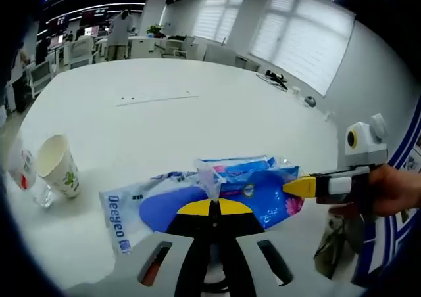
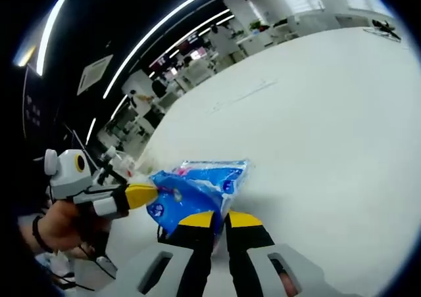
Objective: Arrange the tabletop items into an orderly group along one side of the table until the central work area is clear of visible clutter.
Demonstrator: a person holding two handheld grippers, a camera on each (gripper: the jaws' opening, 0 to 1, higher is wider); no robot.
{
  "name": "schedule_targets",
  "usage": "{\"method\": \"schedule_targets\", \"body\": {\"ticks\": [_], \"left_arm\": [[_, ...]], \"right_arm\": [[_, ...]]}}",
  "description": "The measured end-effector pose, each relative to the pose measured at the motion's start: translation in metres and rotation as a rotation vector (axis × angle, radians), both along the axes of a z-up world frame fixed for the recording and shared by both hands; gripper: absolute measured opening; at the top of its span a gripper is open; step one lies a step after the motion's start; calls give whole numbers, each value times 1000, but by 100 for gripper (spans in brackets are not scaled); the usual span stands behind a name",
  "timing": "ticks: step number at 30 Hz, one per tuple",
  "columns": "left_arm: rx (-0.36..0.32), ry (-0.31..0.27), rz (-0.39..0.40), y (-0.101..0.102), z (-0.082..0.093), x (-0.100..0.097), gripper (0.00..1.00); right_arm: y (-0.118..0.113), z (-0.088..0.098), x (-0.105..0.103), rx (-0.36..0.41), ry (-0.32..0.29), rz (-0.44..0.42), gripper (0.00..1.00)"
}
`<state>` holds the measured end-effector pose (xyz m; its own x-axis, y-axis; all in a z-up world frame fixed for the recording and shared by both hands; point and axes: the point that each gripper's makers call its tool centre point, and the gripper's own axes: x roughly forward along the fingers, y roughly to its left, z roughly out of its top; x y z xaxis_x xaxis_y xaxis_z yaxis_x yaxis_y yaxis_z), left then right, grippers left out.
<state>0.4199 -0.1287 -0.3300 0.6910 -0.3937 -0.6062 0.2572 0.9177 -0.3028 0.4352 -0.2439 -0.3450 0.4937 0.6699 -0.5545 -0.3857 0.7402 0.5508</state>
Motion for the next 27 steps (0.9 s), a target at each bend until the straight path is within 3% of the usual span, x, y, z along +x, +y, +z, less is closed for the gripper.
{"method": "schedule_targets", "body": {"ticks": [3,11,13,17,25,27], "left_arm": [[2,0,-7,-3,-2,10,0],[0,8,-10,-12,-9,36,0],[2,10,-10,-13,-13,45,0],[-5,16,0,-14,-14,59,0],[-16,16,14,-23,-21,87,0],[-22,18,25,-25,-24,95,0]], "right_arm": [[0,0,5,-5,-5,-7,3],[-10,-4,42,-3,-7,-28,2],[-7,-5,42,-3,-4,-35,2],[-10,-13,66,-3,-1,-42,2],[-17,-8,98,-6,-18,-62,1],[-21,-10,116,-4,-25,-71,1]]}}
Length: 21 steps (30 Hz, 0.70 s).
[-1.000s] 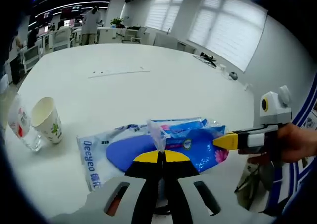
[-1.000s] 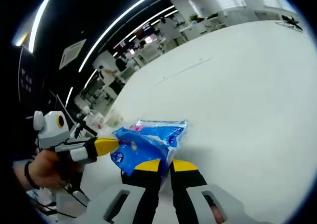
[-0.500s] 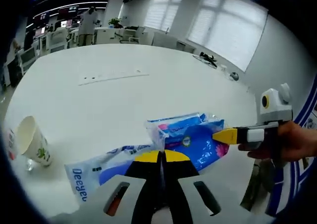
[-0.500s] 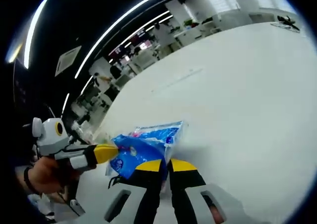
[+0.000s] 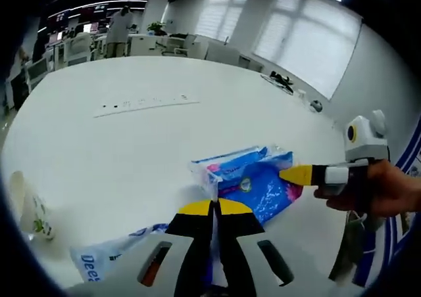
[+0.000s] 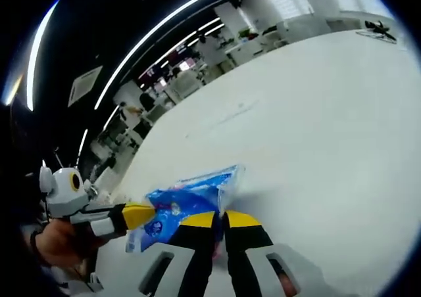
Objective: Arrange the tabletop items into an orderly group along one side of the table until the central work area is clear of visible clutter.
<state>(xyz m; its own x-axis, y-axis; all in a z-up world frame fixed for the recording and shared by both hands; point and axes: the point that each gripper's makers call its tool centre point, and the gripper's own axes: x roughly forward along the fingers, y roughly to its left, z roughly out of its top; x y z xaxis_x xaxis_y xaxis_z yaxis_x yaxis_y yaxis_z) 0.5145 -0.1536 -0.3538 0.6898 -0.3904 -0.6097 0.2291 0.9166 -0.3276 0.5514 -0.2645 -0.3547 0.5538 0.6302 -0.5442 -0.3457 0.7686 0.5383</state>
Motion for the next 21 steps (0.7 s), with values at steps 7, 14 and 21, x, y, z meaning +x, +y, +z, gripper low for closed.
{"method": "schedule_targets", "body": {"ticks": [7,14,21], "left_arm": [[-5,9,20,-6,-4,19,0],[-8,23,33,-6,-15,38,0],[-5,64,41,-7,-32,41,0]], "right_arm": [[-1,-6,18,4,-5,-30,1],[-4,-15,38,11,3,-48,1],[-4,-21,42,-12,16,-28,1]]}}
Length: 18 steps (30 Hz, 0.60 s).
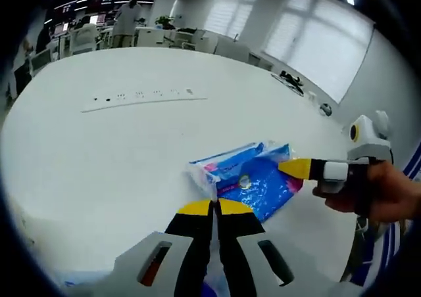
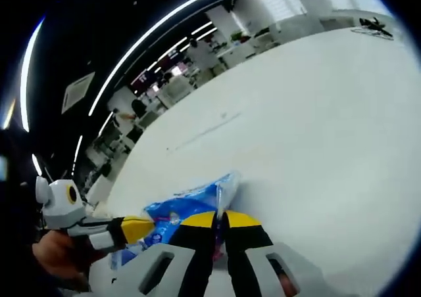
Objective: Arrange the tabletop items into an orderly group along one side of the table until the central work area is clear of visible clutter.
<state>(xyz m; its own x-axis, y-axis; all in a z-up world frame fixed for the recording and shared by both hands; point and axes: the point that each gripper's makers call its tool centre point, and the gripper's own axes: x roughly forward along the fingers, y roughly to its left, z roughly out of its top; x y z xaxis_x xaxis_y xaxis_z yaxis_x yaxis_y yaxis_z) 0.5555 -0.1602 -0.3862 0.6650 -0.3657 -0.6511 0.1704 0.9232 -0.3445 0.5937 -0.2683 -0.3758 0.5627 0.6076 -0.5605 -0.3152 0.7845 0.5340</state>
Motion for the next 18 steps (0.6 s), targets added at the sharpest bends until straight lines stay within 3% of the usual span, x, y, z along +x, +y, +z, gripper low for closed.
{"method": "schedule_targets", "body": {"ticks": [2,9,18], "left_arm": [[3,13,8,0,-10,0,0],[17,41,11,-3,-15,-2,0],[36,58,11,1,-29,-1,0]], "right_arm": [[0,-1,3,-1,0,4,1],[-2,-19,11,-29,19,12,2],[4,-22,11,-50,7,45,3]]}}
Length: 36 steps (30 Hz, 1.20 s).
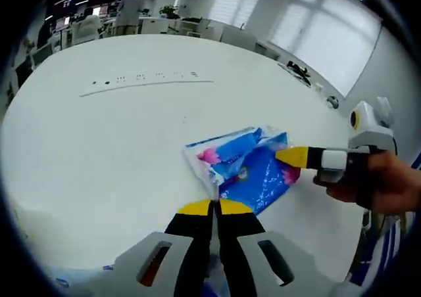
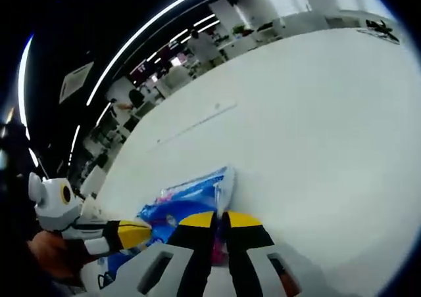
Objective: Arrange the tabletop items into an orderly group along one side of the table until the central work area is clear of visible clutter.
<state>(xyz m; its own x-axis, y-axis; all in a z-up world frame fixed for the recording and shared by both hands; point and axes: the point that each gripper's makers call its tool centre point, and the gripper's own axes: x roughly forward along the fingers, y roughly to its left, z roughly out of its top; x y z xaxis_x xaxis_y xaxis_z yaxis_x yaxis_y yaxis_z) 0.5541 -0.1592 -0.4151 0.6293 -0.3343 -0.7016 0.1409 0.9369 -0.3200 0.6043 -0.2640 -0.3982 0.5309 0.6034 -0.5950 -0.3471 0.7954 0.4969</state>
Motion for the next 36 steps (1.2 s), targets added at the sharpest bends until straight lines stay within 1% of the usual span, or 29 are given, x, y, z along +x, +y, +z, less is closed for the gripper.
{"method": "schedule_targets", "body": {"ticks": [3,5,8,9,10,11,13,16,17,18,20,22,24,28,32,36], "left_arm": [[-1,0,12,2,2,2,0],[1,-3,12,0,5,2,0],[2,-2,14,-3,7,2,0],[1,-2,16,0,3,6,0],[0,-3,17,0,3,7,0],[-1,-6,17,0,4,7,0],[0,-12,10,0,5,10,2],[-2,-14,7,1,3,12,9],[-7,-14,6,-3,11,5,10],[-7,-15,6,-4,13,3,11],[-4,-13,4,-2,12,2,12],[-2,-13,0,0,13,7,13],[-1,-15,2,6,8,7,14],[4,-26,5,5,22,-4,17],[7,-32,8,13,20,-3,19],[7,-44,25,17,30,-16,20]], "right_arm": [[-1,1,-1,-2,1,2,3],[-2,4,0,14,-10,-11,3],[-1,1,4,14,-8,-17,3],[-1,1,5,17,-5,-21,3],[-2,-1,10,25,-3,-29,4],[-2,-1,11,26,-3,-30,4],[-2,0,12,29,-6,-30,4],[-2,-1,11,35,-2,-30,7],[-2,-2,10,37,1,-29,7],[-2,-3,10,37,6,-28,9],[-1,-4,8,34,6,-25,10],[-1,-2,8,36,3,-26,11],[-1,-2,10,37,0,-28,11],[-2,-1,10,30,-6,-21,13],[-2,2,6,27,-7,-22,14],[-2,8,5,29,-14,-26,15]]}}
